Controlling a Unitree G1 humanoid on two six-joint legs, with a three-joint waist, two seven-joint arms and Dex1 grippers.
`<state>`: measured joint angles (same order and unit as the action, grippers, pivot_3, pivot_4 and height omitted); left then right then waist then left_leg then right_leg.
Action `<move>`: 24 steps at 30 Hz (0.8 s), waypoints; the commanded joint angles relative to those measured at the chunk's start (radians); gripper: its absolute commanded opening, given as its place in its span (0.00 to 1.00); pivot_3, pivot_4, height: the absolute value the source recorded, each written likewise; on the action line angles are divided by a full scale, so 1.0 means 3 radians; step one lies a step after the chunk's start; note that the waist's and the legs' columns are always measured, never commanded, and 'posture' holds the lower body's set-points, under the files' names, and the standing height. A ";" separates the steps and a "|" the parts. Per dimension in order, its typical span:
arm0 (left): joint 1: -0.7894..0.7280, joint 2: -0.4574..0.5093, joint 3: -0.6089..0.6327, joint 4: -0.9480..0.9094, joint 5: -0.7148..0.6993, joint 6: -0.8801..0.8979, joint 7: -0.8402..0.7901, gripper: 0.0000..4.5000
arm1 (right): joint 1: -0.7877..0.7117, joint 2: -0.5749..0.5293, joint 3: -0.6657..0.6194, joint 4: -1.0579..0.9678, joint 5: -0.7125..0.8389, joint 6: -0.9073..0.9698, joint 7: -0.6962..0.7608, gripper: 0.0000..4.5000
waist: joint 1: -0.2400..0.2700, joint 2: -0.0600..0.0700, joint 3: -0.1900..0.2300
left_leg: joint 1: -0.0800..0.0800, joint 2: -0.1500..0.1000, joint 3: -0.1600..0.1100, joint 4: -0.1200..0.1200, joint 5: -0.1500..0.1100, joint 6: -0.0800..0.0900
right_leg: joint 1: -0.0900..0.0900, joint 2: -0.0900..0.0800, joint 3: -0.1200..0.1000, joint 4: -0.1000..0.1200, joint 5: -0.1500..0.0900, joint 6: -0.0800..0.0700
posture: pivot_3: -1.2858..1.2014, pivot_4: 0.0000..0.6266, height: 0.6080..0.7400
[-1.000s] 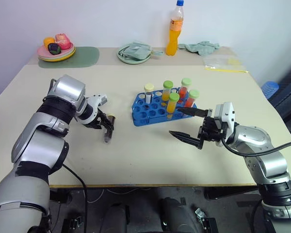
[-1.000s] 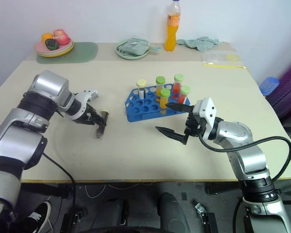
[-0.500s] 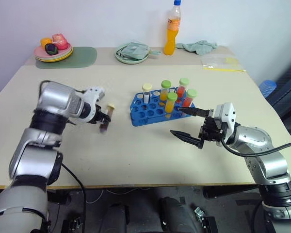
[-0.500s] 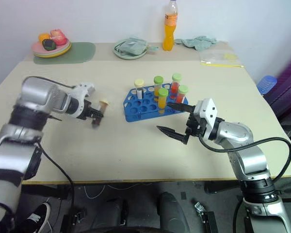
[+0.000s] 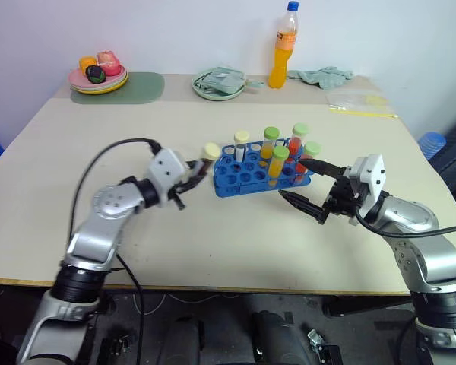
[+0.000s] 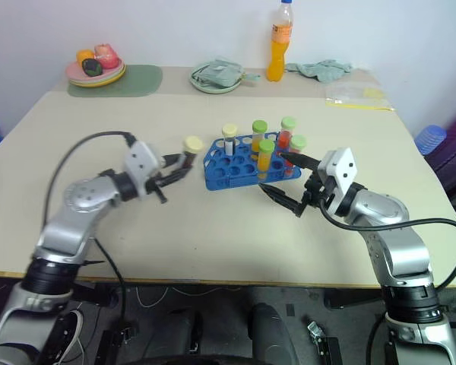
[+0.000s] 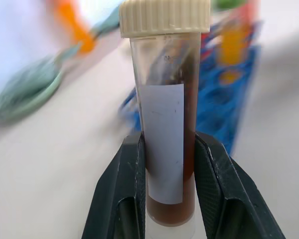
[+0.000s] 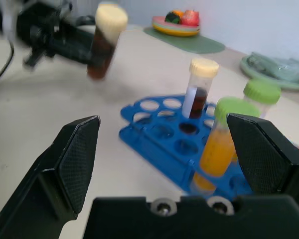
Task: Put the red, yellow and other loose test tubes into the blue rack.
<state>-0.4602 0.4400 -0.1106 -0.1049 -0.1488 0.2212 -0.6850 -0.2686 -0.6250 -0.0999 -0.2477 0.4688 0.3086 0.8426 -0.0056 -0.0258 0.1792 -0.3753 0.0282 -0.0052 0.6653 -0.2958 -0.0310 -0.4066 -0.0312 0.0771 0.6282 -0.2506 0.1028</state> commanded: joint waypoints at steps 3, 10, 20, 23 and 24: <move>-0.0407 -0.0158 0.0035 0.0504 0.0294 -0.0947 0.0271 0.17 | 0.0102 -0.0085 -0.0058 -0.0111 -0.0025 0.0012 0.0020 1.00 | -0.0026 0.0000 -0.0001 | 0.0003 0.0001 -0.0002 -0.0001 -0.0002 0.0004 | -0.0001 0.0005 0.0000 0.0002 0.0003 0.0007 | 0.52 0.24 1.00; -0.0602 -0.0679 -0.0019 0.1452 0.0288 -0.1938 0.0381 0.17 | 0.0336 -0.0112 -0.0205 -0.0280 0.0019 0.0060 -0.0090 1.00 | -0.0018 0.0002 -0.0002 | 0.0003 0.0002 -0.0002 0.0000 -0.0002 0.0005 | 0.0001 0.0008 0.0000 0.0002 0.0004 0.0008 | 0.52 0.24 1.00; -0.0582 -0.1064 0.0015 0.2244 0.0109 -0.2613 0.0212 0.17 | 0.0517 -0.0177 -0.0365 -0.0334 -0.0005 0.0060 -0.0116 1.00 | -0.0030 0.0002 -0.0002 | 0.0005 0.0002 -0.0002 0.0000 -0.0003 0.0005 | 0.0001 0.0011 0.0001 0.0003 0.0004 0.0008 | 0.52 0.24 1.00; -0.0563 -0.1068 -0.0034 0.2395 0.0262 -0.2732 0.0311 0.17 | 0.0523 -0.0190 -0.0367 -0.0328 -0.0018 0.0048 -0.0126 1.00 | -0.0023 0.0002 -0.0002 | 0.0005 0.0002 -0.0003 0.0000 -0.0003 0.0005 | 0.0001 0.0011 0.0001 0.0003 0.0004 0.0008 | 0.52 0.24 1.00; -0.0565 -0.1063 -0.0051 0.2461 0.0333 -0.2791 0.0364 0.17 | 0.0521 -0.0193 -0.0368 -0.0325 -0.0016 0.0050 -0.0129 1.00 | -0.0022 0.0002 -0.0002 | 0.0004 0.0002 -0.0003 0.0000 -0.0003 0.0005 | 0.0001 0.0011 0.0001 0.0002 0.0004 0.0008 | 0.52 0.24 1.00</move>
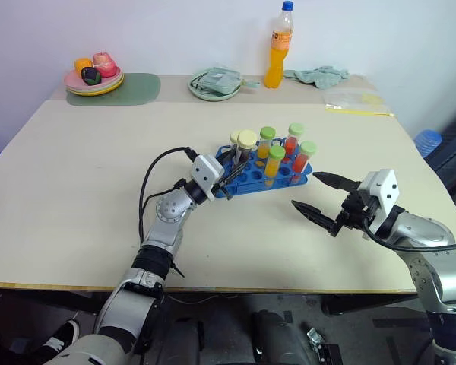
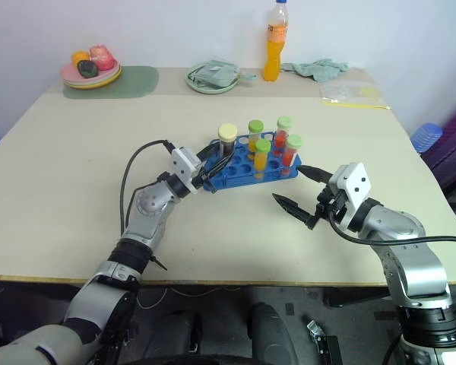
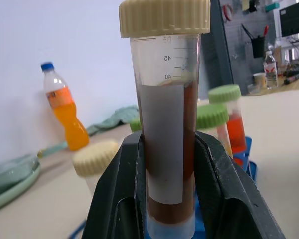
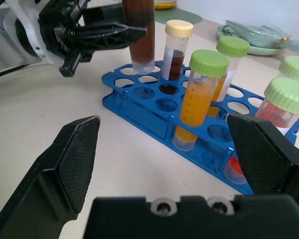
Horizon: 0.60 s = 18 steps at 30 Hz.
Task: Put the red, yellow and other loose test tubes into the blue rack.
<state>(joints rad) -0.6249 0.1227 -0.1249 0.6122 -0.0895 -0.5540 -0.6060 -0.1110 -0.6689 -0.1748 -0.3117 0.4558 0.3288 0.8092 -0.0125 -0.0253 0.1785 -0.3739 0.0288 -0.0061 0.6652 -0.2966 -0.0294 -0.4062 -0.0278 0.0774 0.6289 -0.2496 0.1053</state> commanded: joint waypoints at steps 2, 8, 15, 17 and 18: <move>-0.0051 -0.0027 0.0006 0.0226 0.0228 -0.0286 0.0230 0.17 | -0.0024 -0.0048 -0.0117 -0.0101 0.0008 -0.0029 -0.0038 1.00 | 0.0002 0.0000 0.0000 | 0.0000 0.0000 0.0000 0.0000 0.0000 0.0000 | 0.0000 0.0000 0.0000 0.0000 0.0000 0.0000 | 0.52 0.24 1.00; -0.0077 -0.0170 0.0023 0.0429 0.0140 -0.0300 0.0195 0.17 | -0.0075 -0.0063 -0.0111 -0.0104 0.0010 -0.0017 -0.0065 1.00 | 0.0004 0.0000 0.0000 | 0.0000 0.0000 0.0000 0.0000 0.0000 0.0000 | 0.0001 0.0000 0.0000 -0.0001 0.0000 0.0000 | 0.52 0.24 1.00; -0.0030 -0.0236 -0.0005 0.0475 0.0160 -0.0335 0.0147 0.17 | -0.0096 -0.0077 -0.0109 -0.0131 -0.0002 -0.0006 -0.0124 1.00 | 0.0002 0.0000 -0.0001 | 0.0001 0.0000 -0.0001 0.0000 0.0000 0.0000 | 0.0001 0.0001 0.0000 0.0000 0.0000 0.0000 | 0.52 0.24 1.00; -0.0002 -0.0244 0.0000 0.0456 0.0153 -0.0326 0.0137 0.17 | -0.0107 -0.0079 -0.0109 -0.0128 -0.0004 -0.0005 -0.0146 1.00 | 0.0003 0.0000 -0.0001 | 0.0001 0.0000 0.0000 0.0000 0.0000 0.0000 | 0.0002 0.0000 0.0000 0.0000 0.0000 0.0000 | 0.52 0.24 1.00; 0.0008 -0.0246 0.0003 0.0451 0.0148 -0.0318 0.0128 0.17 | -0.0110 -0.0082 -0.0107 -0.0128 -0.0006 -0.0005 -0.0153 1.00 | 0.0003 0.0000 -0.0001 | 0.0001 0.0000 -0.0001 0.0000 0.0000 0.0000 | 0.0002 0.0000 0.0000 0.0000 0.0000 0.0000 | 0.52 0.24 1.00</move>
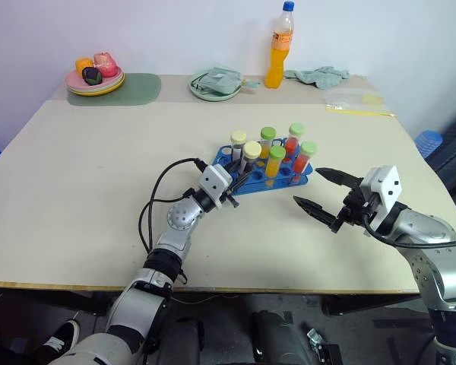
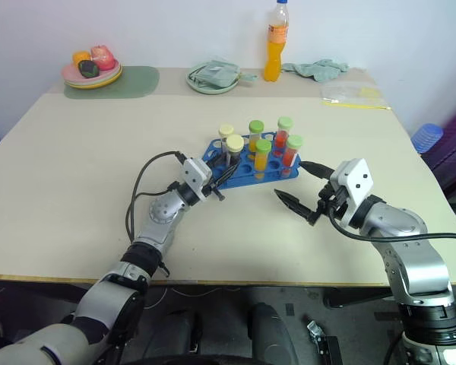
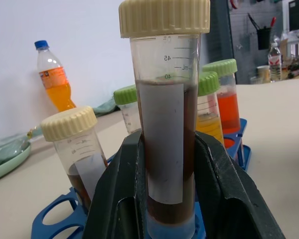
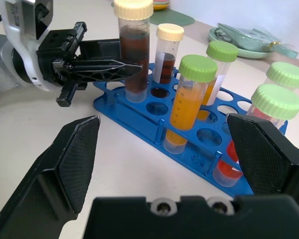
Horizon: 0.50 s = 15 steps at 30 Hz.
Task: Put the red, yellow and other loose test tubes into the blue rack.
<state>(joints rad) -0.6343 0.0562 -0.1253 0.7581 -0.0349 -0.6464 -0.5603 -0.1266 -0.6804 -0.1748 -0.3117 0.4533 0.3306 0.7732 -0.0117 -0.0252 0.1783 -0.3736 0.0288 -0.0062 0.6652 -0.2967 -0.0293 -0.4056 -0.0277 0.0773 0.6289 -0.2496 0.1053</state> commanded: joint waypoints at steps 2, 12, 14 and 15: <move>0.0069 -0.0056 0.0076 -0.0032 -0.0162 0.0142 -0.0065 0.17 | -0.0071 -0.0048 -0.0094 -0.0160 0.0011 0.0028 -0.0059 1.00 | 0.0000 0.0000 0.0000 | 0.0000 0.0000 0.0000 0.0000 0.0000 0.0000 | 0.0000 0.0000 0.0000 0.0000 0.0000 0.0000 | 0.52 0.24 1.00; 0.0109 -0.0173 0.0340 -0.0112 -0.0621 0.0762 -0.0272 0.17 | -0.0202 -0.0044 -0.0031 -0.0225 -0.0001 0.0142 -0.0130 1.00 | -0.0013 0.0000 -0.0001 | 0.0001 0.0001 -0.0001 0.0000 -0.0001 0.0001 | -0.0001 0.0003 0.0000 0.0000 0.0000 0.0000 | 0.52 0.24 1.00; 0.0125 -0.0148 0.0338 -0.0195 -0.0672 0.0763 -0.0400 0.40 | -0.0238 -0.0037 -0.0009 -0.0198 -0.0016 0.0137 -0.0125 1.00 | -0.0015 0.0000 -0.0001 | 0.0001 0.0001 -0.0001 0.0000 -0.0001 0.0001 | -0.0001 0.0003 0.0000 0.0000 0.0000 0.0000 | 0.52 0.24 1.00; 0.0126 -0.0140 0.0329 -0.0224 -0.0672 0.0767 -0.0438 0.48 | -0.0249 -0.0036 -0.0001 -0.0179 -0.0026 0.0125 -0.0116 1.00 | -0.0015 0.0000 -0.0001 | 0.0001 0.0001 -0.0001 0.0000 -0.0001 0.0001 | -0.0001 0.0003 0.0000 0.0000 0.0000 0.0000 | 0.52 0.24 1.00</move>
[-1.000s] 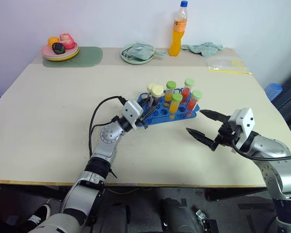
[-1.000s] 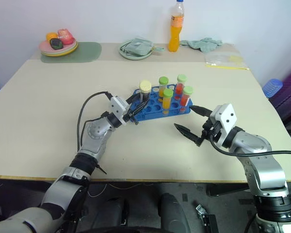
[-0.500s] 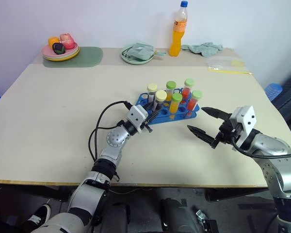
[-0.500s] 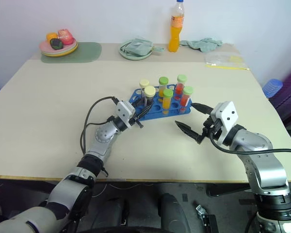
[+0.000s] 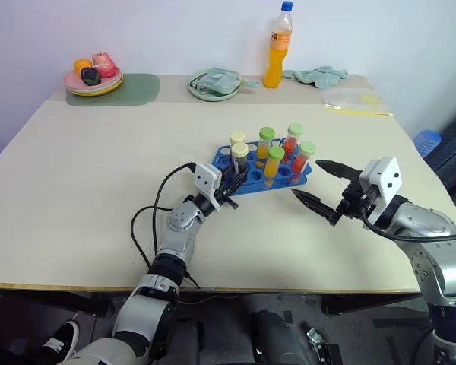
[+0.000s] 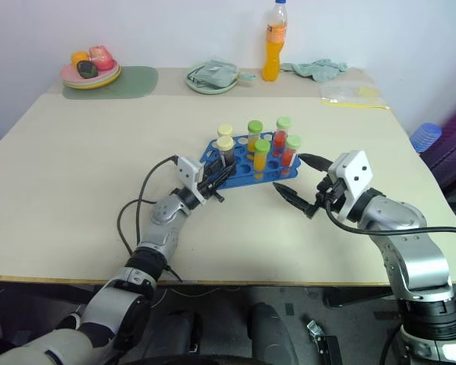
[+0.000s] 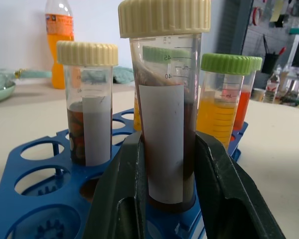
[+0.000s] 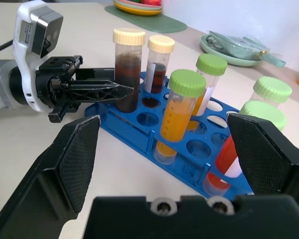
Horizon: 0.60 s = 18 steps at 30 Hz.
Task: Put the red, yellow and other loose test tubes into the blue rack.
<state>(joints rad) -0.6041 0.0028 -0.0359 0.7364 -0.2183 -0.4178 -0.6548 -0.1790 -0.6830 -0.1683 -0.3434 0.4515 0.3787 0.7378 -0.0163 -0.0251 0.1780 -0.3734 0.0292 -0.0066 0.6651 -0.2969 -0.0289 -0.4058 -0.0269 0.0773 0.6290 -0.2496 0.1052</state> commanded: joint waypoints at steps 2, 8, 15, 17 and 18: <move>0.0042 0.0050 0.0038 -0.0265 -0.0075 0.0005 -0.0133 0.69 | -0.0087 -0.0015 -0.0017 -0.0019 -0.0036 -0.0068 0.0021 1.00 | 0.0005 0.0000 0.0000 | 0.0000 0.0000 -0.0001 0.0000 0.0000 0.0000 | 0.0000 0.0000 0.0000 0.0000 0.0000 0.0000 | 0.52 0.24 1.00; 0.0350 0.0248 -0.0066 -0.0981 -0.0016 0.0210 -0.0183 0.99 | -0.0054 0.0032 0.0002 0.0176 -0.0096 -0.0240 0.0114 1.00 | 0.0009 0.0000 0.0000 | -0.0001 0.0000 0.0000 0.0000 0.0000 0.0000 | 0.0000 -0.0001 0.0000 -0.0001 0.0000 0.0000 | 0.52 0.24 1.00; 0.0908 0.0862 0.0144 -0.2044 -0.0330 0.0827 -0.0373 0.99 | 0.0005 0.0025 -0.0012 0.0471 -0.0162 -0.0475 0.0274 1.00 | 0.0001 0.0001 -0.0001 | 0.0002 0.0005 0.0000 -0.0001 0.0000 0.0000 | 0.0000 0.0000 0.0000 0.0003 0.0000 -0.0001 | 0.52 0.24 1.00; 0.0992 0.1053 0.0242 -0.2201 -0.0468 0.1017 -0.0454 0.99 | -0.0004 0.0011 -0.0017 0.0555 -0.0174 -0.0531 0.0327 1.00 | -0.0004 0.0002 -0.0001 | 0.0002 0.0005 0.0001 -0.0001 0.0000 0.0000 | 0.0000 0.0000 -0.0001 0.0003 0.0000 -0.0001 | 0.52 0.24 1.00; 0.1030 0.1180 0.0305 -0.2286 -0.0547 0.1088 -0.0530 0.99 | -0.0017 0.0003 -0.0013 0.0576 -0.0185 -0.0552 0.0346 1.00 | -0.0001 0.0002 -0.0001 | 0.0002 0.0005 0.0001 -0.0001 0.0000 0.0000 | 0.0000 0.0000 0.0000 0.0003 -0.0001 -0.0002 | 0.52 0.24 1.00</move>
<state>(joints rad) -0.3029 0.3288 0.0204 0.1170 -0.3313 -0.1232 -0.7865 -0.1724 -0.6740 -0.1581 -0.1671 0.3958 0.2429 0.8289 -0.0166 -0.0245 0.1778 -0.3728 0.0308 -0.0063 0.6648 -0.2969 -0.0289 -0.4060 -0.0270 0.0770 0.6299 -0.2498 0.1047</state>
